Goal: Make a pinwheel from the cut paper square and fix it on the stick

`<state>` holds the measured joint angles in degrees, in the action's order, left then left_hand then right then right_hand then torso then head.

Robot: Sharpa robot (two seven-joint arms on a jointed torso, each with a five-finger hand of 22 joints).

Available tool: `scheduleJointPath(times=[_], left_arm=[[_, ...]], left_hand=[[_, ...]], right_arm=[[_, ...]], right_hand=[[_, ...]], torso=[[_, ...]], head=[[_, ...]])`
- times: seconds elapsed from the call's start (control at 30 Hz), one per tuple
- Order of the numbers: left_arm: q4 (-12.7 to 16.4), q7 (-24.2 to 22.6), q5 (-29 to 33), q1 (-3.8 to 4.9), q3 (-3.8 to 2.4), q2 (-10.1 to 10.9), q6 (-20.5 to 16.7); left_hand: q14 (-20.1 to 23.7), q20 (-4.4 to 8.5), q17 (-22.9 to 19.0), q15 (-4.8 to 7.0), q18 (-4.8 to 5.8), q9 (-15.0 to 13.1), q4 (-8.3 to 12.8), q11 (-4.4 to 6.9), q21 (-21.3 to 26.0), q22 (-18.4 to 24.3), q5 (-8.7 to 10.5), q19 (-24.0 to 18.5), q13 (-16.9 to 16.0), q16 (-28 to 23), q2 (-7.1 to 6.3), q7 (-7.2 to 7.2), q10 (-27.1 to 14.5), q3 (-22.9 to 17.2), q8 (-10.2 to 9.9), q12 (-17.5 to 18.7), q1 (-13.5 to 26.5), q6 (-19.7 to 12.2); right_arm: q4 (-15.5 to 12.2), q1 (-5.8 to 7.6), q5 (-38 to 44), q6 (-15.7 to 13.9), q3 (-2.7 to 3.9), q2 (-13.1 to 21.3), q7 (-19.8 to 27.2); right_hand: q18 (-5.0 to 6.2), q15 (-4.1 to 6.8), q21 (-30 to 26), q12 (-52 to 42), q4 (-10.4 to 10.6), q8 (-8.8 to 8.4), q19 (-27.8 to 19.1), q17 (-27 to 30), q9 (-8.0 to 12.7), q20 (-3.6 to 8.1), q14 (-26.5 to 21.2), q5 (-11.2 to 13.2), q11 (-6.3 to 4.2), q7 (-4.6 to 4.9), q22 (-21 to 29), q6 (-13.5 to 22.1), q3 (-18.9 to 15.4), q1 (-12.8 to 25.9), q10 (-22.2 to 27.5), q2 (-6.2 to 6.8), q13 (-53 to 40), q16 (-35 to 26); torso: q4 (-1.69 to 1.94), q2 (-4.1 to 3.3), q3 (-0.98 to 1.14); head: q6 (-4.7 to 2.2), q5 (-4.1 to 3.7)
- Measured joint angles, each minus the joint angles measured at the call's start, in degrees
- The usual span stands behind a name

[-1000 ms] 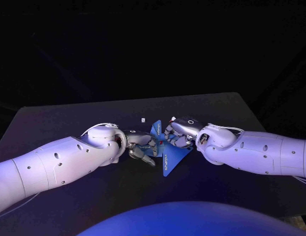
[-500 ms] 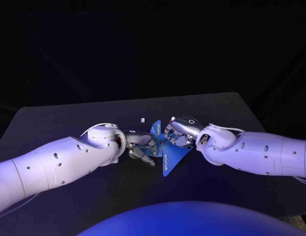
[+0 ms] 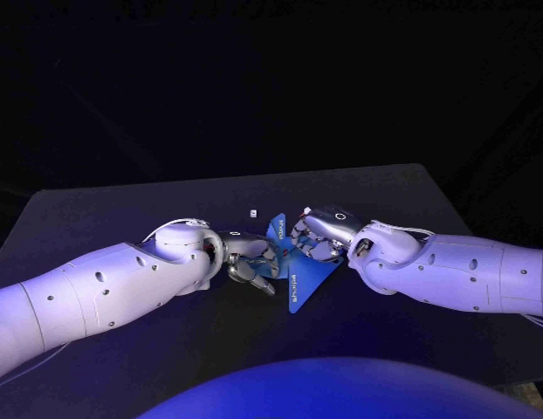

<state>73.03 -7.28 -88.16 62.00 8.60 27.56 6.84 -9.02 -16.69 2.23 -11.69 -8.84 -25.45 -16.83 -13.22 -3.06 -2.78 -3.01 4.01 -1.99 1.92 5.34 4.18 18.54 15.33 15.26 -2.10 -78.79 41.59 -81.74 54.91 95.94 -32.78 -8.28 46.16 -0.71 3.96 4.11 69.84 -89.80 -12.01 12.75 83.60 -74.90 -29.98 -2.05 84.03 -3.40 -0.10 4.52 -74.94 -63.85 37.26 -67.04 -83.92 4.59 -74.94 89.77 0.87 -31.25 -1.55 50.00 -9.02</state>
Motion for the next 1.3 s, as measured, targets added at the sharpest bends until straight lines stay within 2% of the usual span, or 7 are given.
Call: scheduleJointPath(times=[0.47, 0.53, 0.63, 0.73, 0.8, 0.87, 1.3], left_arm=[[0.0, 0.0, 0.0, 0.00, 0.00, 0.0, 0.0], [0.0, 0.0, 0.0, 0.00, 0.00, 0.0, 0.0], [0.0, 0.1, 0.0, 0.00, 0.00, 0.0, 0.0], [0.0, 0.1, 0.0, 0.00, -0.01, 0.0, 0.1], [0.0, 0.1, 0.0, 0.00, -0.01, 0.0, 0.1], [0.0, 0.1, 0.0, 0.00, -0.01, 0.0, 0.1], [0.0, 0.1, 0.0, 0.01, -0.01, 0.0, 0.1]], left_hand=[[0.0, 0.00, 0.0, 0.00, 0.00, 0.1, 0.0, 0.01, 0.0, 0.0, 0.00, 0.0, 0.0, 0.0, 0.00, 0.00, 0.0, 0.0, 0.0, 0.0, 0.0, 0.0], [0.0, 0.00, 0.0, 0.00, 0.00, 0.1, 0.0, 0.01, 0.0, 0.0, 0.00, 0.0, 0.0, 0.0, 0.00, 0.00, 0.0, 0.0, 0.0, 0.0, 0.0, 0.0], [0.0, 0.00, 0.0, 0.00, 0.00, 0.1, 0.0, 0.01, 0.0, 0.0, 0.00, 0.0, 0.0, 0.0, 0.00, 0.00, 0.0, 0.0, 0.0, 0.0, 0.0, 0.0], [0.0, 0.00, 0.0, 0.00, 0.00, 0.1, 0.0, 0.01, 0.0, 0.0, 0.00, 0.0, 0.0, 0.0, 0.00, 0.00, 0.0, 0.0, 0.0, 0.0, 0.0, 0.0], [0.0, 0.00, 0.0, 0.00, 0.00, 0.1, 0.0, 0.01, 0.0, 0.0, 0.00, 0.0, 0.0, 0.0, 0.00, 0.00, 0.0, 0.0, 0.0, 0.0, 0.0, 0.0], [0.0, 0.00, 0.0, 0.00, -0.01, 0.1, 0.0, 0.01, 0.0, 0.0, 0.00, 0.0, 0.0, 0.0, 0.00, 0.00, 0.0, 0.0, 0.0, 0.0, 0.0, 0.0], [0.0, 0.00, 0.0, 0.00, 0.00, 0.1, 0.2, 0.01, 0.0, 0.0, 0.00, 0.0, 0.0, 0.0, 0.00, 0.21, 0.0, 0.2, 0.0, 0.0, 0.0, 0.2]], right_arm=[[0.0, -0.12, 0.0, 1.5, -0.04, -0.1, 0.2], [0.2, -0.15, 0.0, 1.6, -0.05, -0.2, 0.1], [0.6, -0.20, 0.0, 1.8, -0.09, -0.4, 0.1], [0.9, -0.27, -0.2, 2.0, -0.14, -0.6, 0.0], [1.1, -0.34, -0.3, 2.2, -0.17, -0.7, -0.1], [1.3, -0.40, -0.4, 2.5, -0.19, -0.7, -0.2], [0.9, -0.60, -1.4, 3.3, -0.21, 0.1, -1.0]], right_hand=[[0.00, 0.00, -0.2, 0.0, 0.0, 0.27, 0.0, 0.0, 0.0, 0.00, 0.0, 0.0, 0.00, 0.02, 0.0, -0.4, 0.0, 0.0, 0.0, 0.00, 0.0, 0.0], [0.00, 0.00, -0.7, 0.0, 0.0, 0.08, 0.0, 0.0, 0.0, 0.00, 0.0, 0.0, 0.34, 0.20, 0.0, 0.0, 0.0, 0.0, -0.2, 0.02, 0.0, 0.0], [0.00, -0.02, -2.0, 0.0, 0.9, -2.10, -0.3, 0.0, 1.2, -0.34, 0.0, 0.0, 1.10, 0.98, 0.0, 3.1, -0.4, 2.1, -0.1, 1.58, 0.0, 0.0], [0.00, -0.88, -3.2, 0.0, 2.1, -4.36, -0.8, 0.0, 2.6, -0.75, 0.0, 0.2, 2.16, 2.07, 0.0, 6.1, -1.7, 4.4, -0.1, 3.54, 0.0, 0.0], [0.00, -1.35, -3.9, 0.0, 3.1, -5.48, -1.0, 0.0, 3.6, -1.02, -0.1, 0.2, 2.36, 2.61, 0.0, 7.6, -2.6, 5.4, -0.1, 4.51, 0.0, 0.0], [0.00, -1.58, -4.1, 0.0, 3.9, -6.06, -1.1, 0.0, 4.2, -1.14, 0.1, 0.2, 2.40, 3.07, 0.0, 8.0, -3.4, 5.8, -0.1, 4.93, 0.0, 0.0], [-0.01, -1.77, -4.1, 0.0, 5.7, -6.26, -0.9, 0.0, 5.1, -1.36, -0.1, 0.2, 2.72, 2.87, 0.0, 7.8, -5.2, 6.0, -0.1, 5.07, 0.0, 0.0]], torso=[[0.01, 0.01, -0.01], [0.01, 0.01, -0.01], [0.01, 0.01, 0.02], [0.00, 0.01, 0.03], [0.00, 0.01, 0.03], [-0.01, 0.01, 0.03], [-0.07, 0.04, 0.02]], head=[[0.00, 0.08], [0.00, 0.08], [0.00, 0.08], [0.00, 0.08], [0.00, 0.08], [0.00, 0.09], [0.00, -0.04]])
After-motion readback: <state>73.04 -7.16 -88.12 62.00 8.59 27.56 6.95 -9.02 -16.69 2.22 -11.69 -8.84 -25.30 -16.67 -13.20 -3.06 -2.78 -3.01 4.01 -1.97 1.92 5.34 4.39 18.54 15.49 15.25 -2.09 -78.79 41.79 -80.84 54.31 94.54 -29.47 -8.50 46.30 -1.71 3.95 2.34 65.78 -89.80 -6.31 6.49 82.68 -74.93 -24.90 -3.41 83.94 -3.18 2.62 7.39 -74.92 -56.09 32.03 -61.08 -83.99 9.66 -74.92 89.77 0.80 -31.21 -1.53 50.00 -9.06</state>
